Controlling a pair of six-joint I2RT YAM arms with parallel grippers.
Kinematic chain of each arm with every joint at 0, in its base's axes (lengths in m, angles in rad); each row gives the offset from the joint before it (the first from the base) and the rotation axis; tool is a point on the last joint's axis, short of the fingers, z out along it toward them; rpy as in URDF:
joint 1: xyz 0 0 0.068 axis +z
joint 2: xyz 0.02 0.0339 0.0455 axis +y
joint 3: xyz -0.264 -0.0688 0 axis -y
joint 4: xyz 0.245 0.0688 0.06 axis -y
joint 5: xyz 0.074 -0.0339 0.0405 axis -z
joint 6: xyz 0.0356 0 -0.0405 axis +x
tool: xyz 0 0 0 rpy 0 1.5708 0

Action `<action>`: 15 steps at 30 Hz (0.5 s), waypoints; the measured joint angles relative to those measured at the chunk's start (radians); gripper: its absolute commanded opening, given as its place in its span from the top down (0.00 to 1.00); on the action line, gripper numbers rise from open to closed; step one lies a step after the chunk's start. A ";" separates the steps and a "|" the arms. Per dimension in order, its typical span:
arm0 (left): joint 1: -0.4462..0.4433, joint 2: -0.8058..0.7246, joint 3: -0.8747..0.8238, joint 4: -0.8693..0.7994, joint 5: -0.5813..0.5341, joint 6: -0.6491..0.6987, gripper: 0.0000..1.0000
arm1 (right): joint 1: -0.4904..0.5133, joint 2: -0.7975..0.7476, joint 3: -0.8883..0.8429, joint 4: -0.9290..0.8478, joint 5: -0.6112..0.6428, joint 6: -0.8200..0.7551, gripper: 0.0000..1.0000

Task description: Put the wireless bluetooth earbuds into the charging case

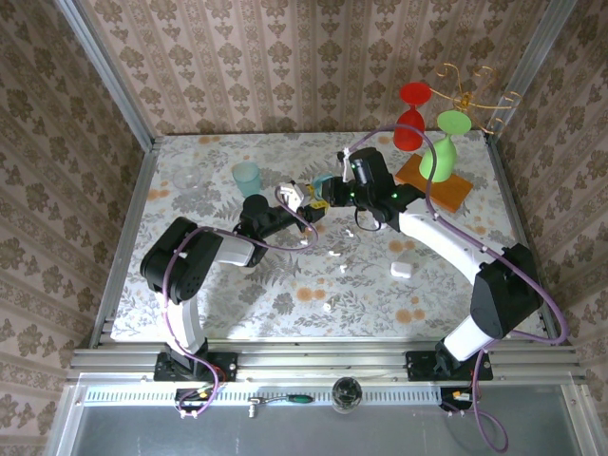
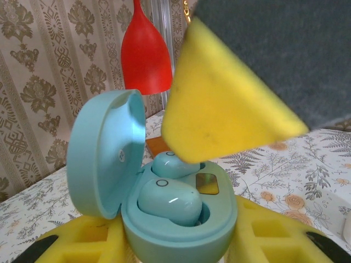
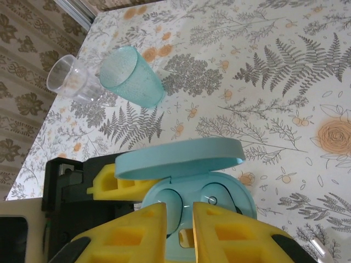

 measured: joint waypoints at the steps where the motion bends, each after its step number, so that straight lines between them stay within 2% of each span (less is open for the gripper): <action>1: 0.000 0.000 0.000 0.000 0.000 0.000 0.77 | 0.000 -0.002 0.000 0.000 0.000 -0.001 0.77; 9: 0.000 0.000 0.000 0.000 0.000 0.002 0.77 | 0.000 -0.036 -0.007 -0.001 0.001 -0.002 0.76; 15: 0.023 0.000 -0.004 0.009 0.029 0.034 0.77 | -0.001 -0.122 -0.032 -0.014 0.018 -0.019 0.67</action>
